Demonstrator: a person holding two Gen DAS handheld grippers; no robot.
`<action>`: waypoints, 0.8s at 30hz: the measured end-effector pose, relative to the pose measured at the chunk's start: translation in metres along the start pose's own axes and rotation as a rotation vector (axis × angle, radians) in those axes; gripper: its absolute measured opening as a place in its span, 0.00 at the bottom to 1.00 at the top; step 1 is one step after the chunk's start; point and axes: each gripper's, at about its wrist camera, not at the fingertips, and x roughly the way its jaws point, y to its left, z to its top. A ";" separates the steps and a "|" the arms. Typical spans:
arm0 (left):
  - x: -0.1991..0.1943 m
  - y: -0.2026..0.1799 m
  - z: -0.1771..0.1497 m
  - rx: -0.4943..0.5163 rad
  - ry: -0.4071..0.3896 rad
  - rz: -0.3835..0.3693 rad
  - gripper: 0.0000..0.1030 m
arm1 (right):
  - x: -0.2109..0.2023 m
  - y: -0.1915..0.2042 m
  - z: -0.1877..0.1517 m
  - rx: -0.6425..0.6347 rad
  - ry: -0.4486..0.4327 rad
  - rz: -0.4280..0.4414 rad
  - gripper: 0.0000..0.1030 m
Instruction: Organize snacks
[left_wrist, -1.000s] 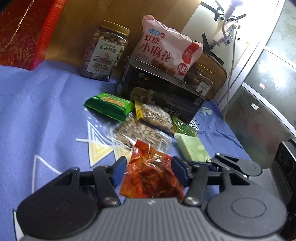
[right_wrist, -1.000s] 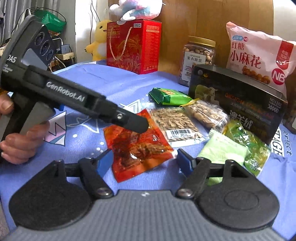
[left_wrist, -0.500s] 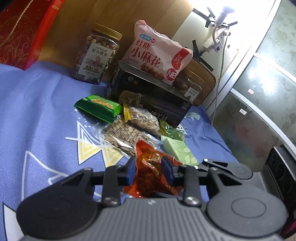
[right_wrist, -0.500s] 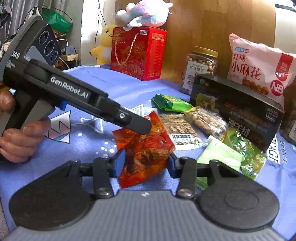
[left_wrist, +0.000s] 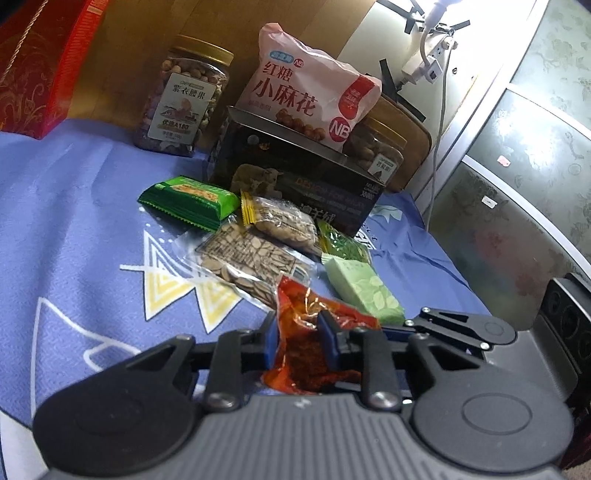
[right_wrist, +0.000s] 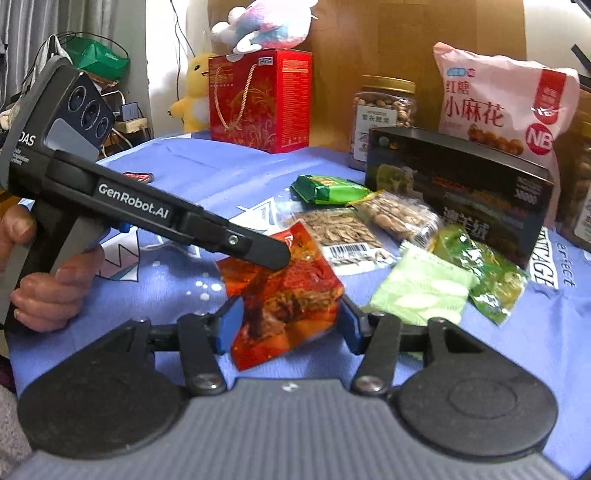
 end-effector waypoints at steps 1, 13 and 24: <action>0.000 0.000 0.000 -0.002 -0.003 0.011 0.22 | 0.000 0.000 0.000 0.000 0.001 -0.002 0.61; 0.001 0.005 0.002 -0.026 0.003 0.048 0.17 | -0.004 0.002 -0.003 -0.024 0.003 -0.012 0.65; -0.004 -0.002 0.000 0.013 -0.019 -0.043 0.38 | -0.010 0.020 -0.006 -0.152 -0.038 -0.041 0.44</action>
